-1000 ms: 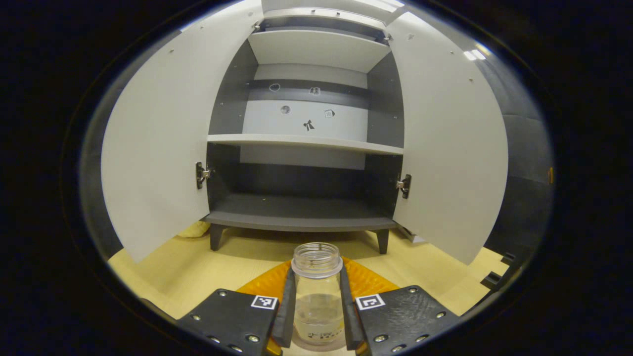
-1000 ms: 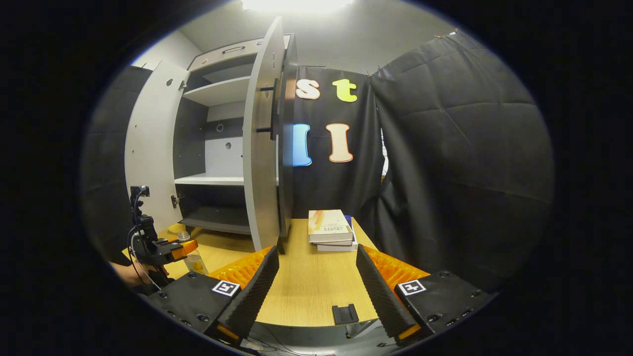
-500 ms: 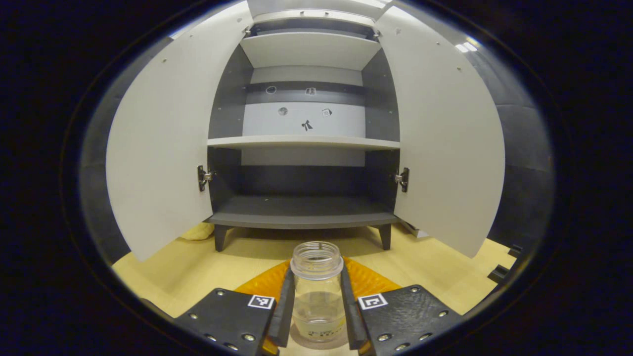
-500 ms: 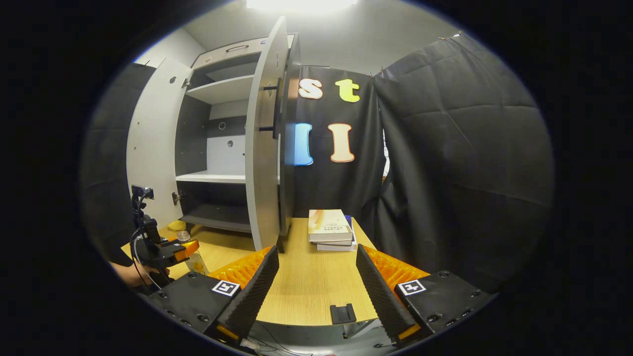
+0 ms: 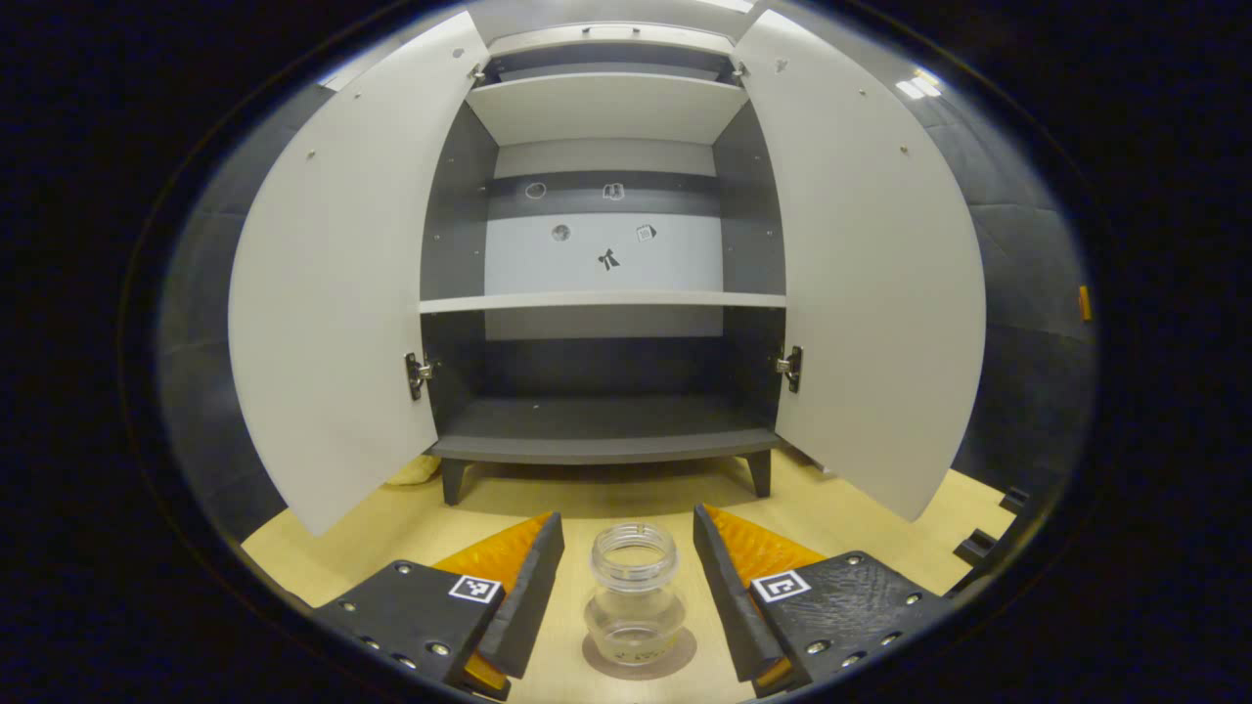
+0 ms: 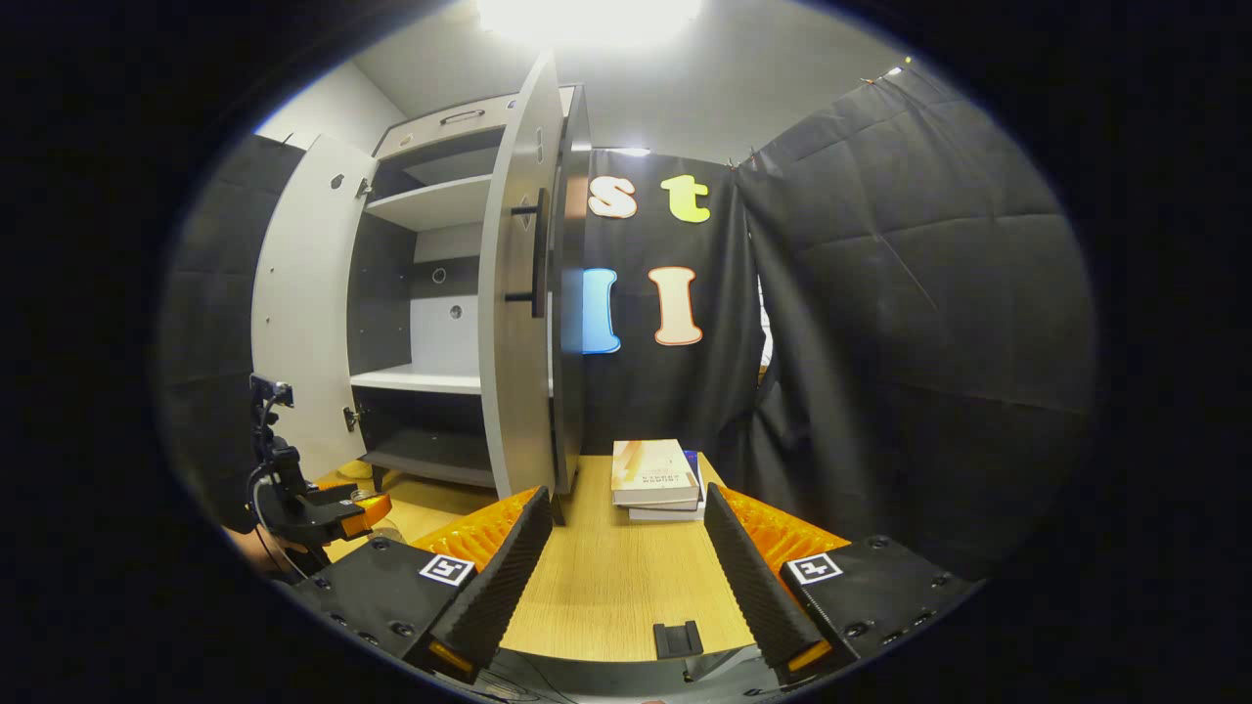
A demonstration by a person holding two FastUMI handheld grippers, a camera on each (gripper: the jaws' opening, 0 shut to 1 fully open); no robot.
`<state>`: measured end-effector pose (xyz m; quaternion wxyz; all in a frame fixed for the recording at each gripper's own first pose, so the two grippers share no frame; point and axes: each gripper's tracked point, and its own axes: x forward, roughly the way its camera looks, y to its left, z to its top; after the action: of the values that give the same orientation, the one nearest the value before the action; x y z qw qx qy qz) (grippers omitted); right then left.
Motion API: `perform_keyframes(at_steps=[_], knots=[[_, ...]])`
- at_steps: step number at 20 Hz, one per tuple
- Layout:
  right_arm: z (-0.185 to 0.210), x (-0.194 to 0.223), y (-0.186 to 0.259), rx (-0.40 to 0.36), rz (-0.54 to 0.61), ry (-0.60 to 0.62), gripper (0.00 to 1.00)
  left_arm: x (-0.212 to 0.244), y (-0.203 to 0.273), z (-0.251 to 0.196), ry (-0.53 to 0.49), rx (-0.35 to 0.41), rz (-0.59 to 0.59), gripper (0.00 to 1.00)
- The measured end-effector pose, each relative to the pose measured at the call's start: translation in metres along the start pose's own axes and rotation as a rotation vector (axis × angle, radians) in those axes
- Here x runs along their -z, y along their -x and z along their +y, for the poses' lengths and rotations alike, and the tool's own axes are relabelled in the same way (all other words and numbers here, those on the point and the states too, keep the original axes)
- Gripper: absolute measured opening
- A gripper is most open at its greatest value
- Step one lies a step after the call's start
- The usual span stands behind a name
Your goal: Grasp the bottle in the cabinet with the left hand and place it on the coaster, then close the right door with the right hand and the left door with the left hand.
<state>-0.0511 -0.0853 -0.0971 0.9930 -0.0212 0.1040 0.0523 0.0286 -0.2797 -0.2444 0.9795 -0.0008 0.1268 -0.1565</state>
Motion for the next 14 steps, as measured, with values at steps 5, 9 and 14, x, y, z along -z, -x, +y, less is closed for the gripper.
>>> perform_keyframes(at_steps=[5,9,14], knots=[[-0.011,-0.033,-0.017,-0.008,-0.047,-0.03,1.0,-0.054,0.039,0.005,-0.015,-0.028,-0.053,0.77],[-0.023,-0.061,-0.036,0.025,-0.083,-0.026,1.0,-0.084,0.072,0.024,-0.013,-0.075,-0.074,0.77],[-0.018,-0.095,-0.061,0.048,-0.113,-0.01,1.0,-0.115,0.105,0.063,0.0,-0.144,-0.094,0.77]])
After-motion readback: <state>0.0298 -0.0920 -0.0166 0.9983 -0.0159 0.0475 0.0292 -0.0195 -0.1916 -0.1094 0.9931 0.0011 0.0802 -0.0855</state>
